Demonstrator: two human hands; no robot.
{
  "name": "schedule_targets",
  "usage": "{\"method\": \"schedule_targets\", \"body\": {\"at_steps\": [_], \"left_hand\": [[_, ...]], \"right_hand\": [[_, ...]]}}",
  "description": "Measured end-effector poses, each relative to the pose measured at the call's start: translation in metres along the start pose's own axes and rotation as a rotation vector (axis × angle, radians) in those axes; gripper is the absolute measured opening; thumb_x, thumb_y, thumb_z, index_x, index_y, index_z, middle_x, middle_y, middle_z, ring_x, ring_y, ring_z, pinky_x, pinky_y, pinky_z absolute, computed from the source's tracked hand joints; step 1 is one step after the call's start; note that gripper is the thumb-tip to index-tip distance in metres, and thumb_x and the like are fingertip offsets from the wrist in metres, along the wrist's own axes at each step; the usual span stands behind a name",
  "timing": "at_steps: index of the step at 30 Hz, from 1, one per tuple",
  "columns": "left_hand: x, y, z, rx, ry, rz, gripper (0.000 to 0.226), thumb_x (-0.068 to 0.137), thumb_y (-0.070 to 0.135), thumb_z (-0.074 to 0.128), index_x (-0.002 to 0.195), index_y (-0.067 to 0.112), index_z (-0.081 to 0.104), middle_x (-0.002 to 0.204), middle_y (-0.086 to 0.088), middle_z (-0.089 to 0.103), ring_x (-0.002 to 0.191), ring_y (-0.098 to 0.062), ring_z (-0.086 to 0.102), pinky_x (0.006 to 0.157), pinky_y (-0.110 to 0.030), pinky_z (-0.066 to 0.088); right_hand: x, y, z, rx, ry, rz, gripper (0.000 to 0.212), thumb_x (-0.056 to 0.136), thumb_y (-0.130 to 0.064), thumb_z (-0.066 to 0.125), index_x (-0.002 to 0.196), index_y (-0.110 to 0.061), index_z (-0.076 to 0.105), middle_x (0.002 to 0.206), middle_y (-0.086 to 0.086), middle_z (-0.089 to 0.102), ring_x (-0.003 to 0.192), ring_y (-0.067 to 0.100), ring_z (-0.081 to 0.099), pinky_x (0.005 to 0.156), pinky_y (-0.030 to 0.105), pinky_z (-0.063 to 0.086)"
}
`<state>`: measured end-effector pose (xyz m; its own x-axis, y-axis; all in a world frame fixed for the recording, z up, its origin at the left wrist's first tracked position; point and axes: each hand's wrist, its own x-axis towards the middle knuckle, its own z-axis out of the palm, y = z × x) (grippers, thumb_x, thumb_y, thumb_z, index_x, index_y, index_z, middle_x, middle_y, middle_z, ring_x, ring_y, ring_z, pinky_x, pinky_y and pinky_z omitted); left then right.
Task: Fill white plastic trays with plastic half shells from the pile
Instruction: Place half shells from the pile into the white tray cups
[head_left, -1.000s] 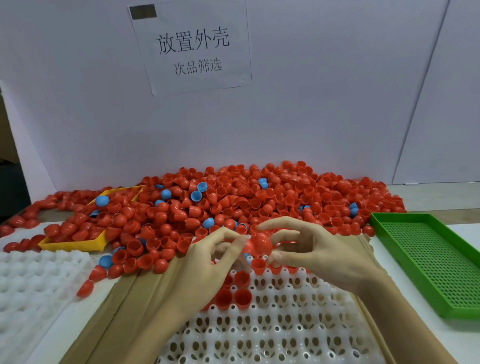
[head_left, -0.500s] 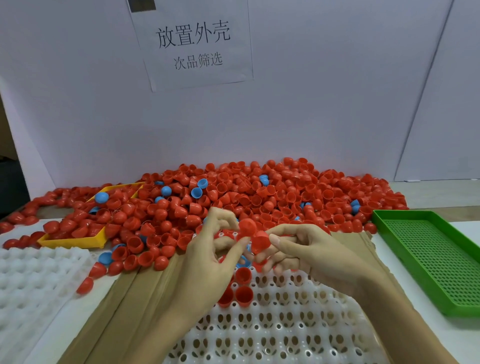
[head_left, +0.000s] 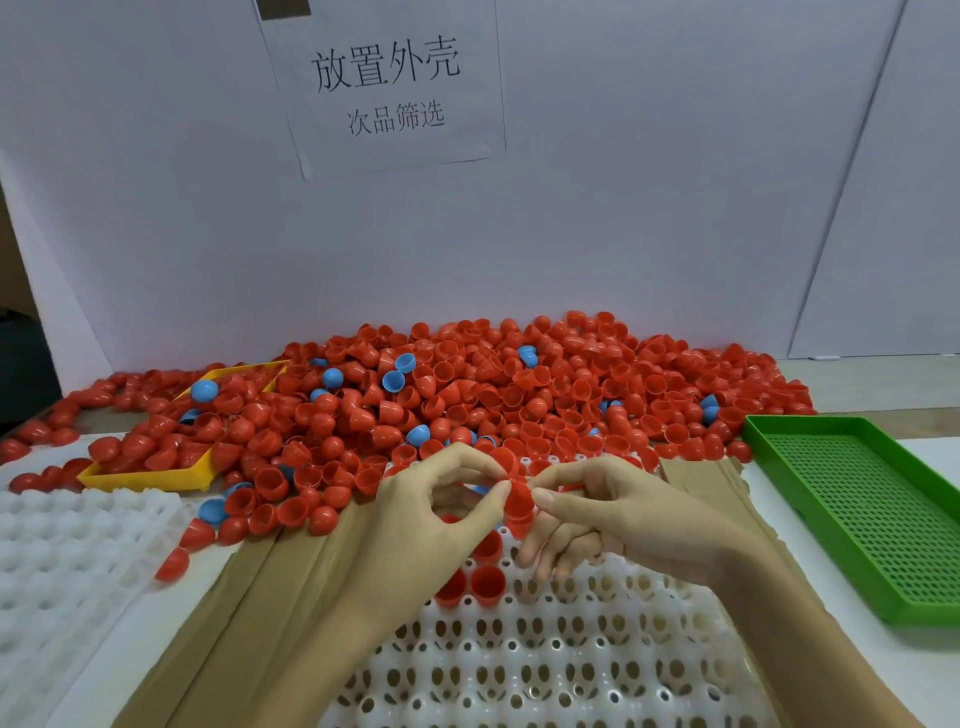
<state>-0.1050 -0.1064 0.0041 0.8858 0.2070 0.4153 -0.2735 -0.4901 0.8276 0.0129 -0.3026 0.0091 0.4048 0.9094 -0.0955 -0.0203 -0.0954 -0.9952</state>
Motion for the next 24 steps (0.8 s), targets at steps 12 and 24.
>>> {"method": "schedule_targets", "body": {"at_steps": [12, 24], "left_hand": [[-0.005, -0.018, -0.001, 0.532, -0.271, 0.283, 0.008, 0.092, 0.04, 0.073, 0.094, 0.035, 0.078, 0.138, 0.021, 0.054, 0.133, 0.009, 0.039, 0.112, -0.018, 0.035], [-0.006, -0.023, 0.003, 0.712, -0.247, 0.566, 0.017, 0.097, 0.037, 0.068, 0.097, 0.025, 0.081, 0.105, 0.012, 0.074, 0.103, -0.006, 0.065, 0.098, -0.03, 0.052]], "right_hand": [[-0.016, 0.001, -0.043, 0.038, 0.38, -0.067, 0.025, 0.097, -0.024, 0.068, 0.116, -0.012, 0.078, 0.097, 0.014, 0.073, 0.072, 0.016, 0.065, 0.056, 0.019, 0.048], [-0.012, 0.006, -0.045, 0.163, 0.426, -0.082, 0.028, 0.095, -0.019, 0.067, 0.118, -0.006, 0.077, 0.089, 0.009, 0.067, 0.07, 0.014, 0.062, 0.06, 0.019, 0.053]]}}
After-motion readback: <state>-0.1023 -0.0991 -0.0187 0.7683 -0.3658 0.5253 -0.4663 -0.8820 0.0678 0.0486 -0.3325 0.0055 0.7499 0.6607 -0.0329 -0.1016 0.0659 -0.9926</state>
